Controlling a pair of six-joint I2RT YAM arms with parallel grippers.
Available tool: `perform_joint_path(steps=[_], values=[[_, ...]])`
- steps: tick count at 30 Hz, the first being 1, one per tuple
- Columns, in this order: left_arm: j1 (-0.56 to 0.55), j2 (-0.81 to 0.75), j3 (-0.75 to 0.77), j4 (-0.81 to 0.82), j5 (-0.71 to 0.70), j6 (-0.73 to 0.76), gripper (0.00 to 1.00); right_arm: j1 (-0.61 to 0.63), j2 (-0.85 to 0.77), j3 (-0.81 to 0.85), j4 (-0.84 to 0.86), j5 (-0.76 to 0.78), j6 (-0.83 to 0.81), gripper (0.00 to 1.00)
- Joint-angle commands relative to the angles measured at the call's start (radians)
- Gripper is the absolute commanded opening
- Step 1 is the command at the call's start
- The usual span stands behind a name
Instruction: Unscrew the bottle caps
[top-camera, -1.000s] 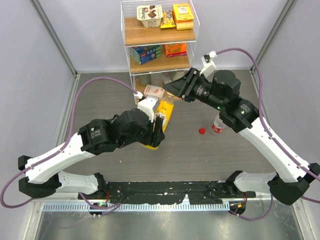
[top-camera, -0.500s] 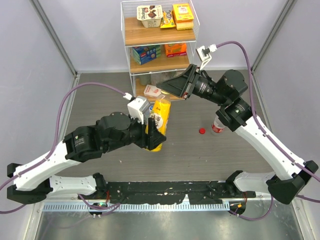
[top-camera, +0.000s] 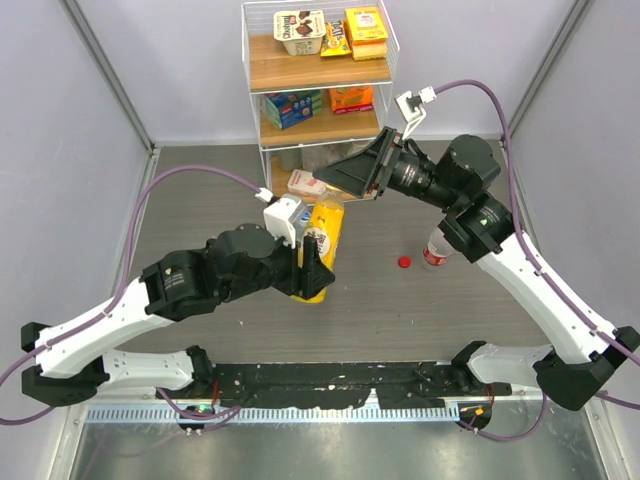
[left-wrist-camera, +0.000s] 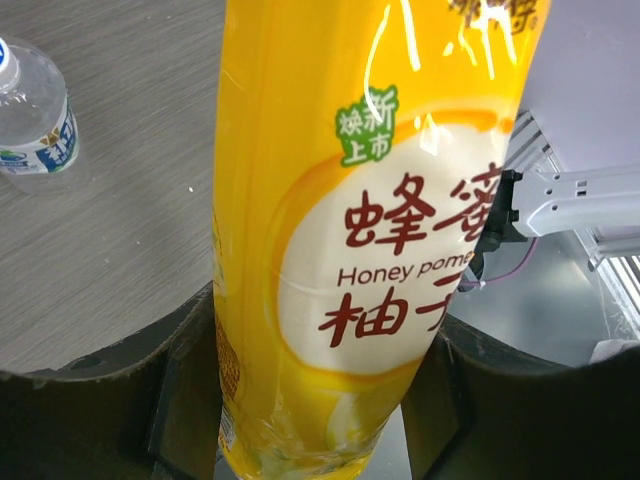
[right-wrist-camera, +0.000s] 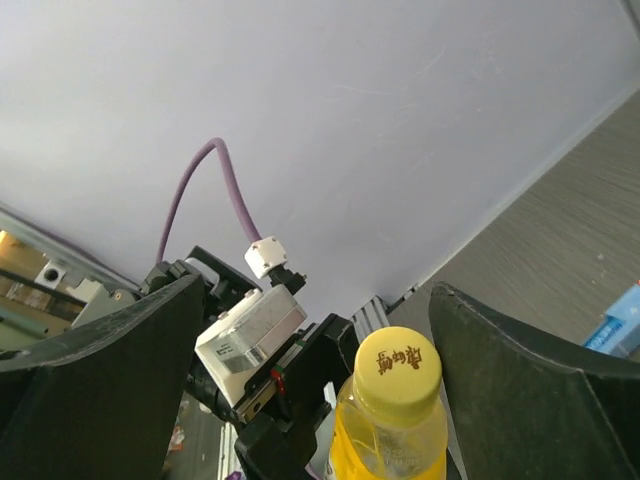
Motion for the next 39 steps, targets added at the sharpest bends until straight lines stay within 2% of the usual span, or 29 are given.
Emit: perform_joint_path(steps=[1, 2, 9, 11, 12, 14, 17, 21, 27, 31, 39], values=[[0.005, 0.000, 0.003, -0.012, -0.030, -0.017, 0.00, -0.002, -0.030, 0.110, -0.137, 0.105, -0.066, 1.00], [0.005, 0.003, 0.003, -0.015, -0.033, -0.017, 0.00, -0.002, -0.015, 0.157, -0.230, 0.148, -0.082, 1.00], [0.004, 0.036, 0.032, -0.075, -0.081, -0.029, 0.00, -0.002, 0.066, 0.369, -0.587, 0.402, -0.165, 1.00], [0.005, 0.053, 0.049, -0.106, -0.102, -0.027, 0.00, -0.002, 0.092, 0.423, -0.668, 0.454, -0.172, 1.00], [0.005, 0.082, 0.075, -0.152, -0.125, -0.018, 0.00, 0.000, 0.129, 0.496, -0.762, 0.503, -0.177, 1.00], [0.004, 0.118, 0.106, -0.195, -0.148, -0.006, 0.00, 0.000, 0.164, 0.530, -0.829, 0.519, -0.178, 1.00], [-0.010, 0.183, 0.169, -0.259, -0.185, 0.025, 0.00, 0.014, 0.185, 0.544, -0.851, 0.524, -0.165, 1.00], [-0.053, 0.283, 0.274, -0.367, -0.306, 0.043, 0.00, 0.034, 0.204, 0.550, -0.878, 0.542, -0.142, 0.98], [-0.085, 0.380, 0.390, -0.456, -0.407, 0.035, 0.00, 0.049, 0.252, 0.590, -0.979, 0.602, -0.125, 0.90], [-0.090, 0.386, 0.405, -0.462, -0.423, 0.011, 0.00, 0.053, 0.240, 0.595, -1.004, 0.645, -0.129, 0.87], [-0.093, 0.366, 0.385, -0.471, -0.437, -0.020, 0.00, 0.053, 0.226, 0.562, -0.984, 0.625, -0.119, 0.74]])
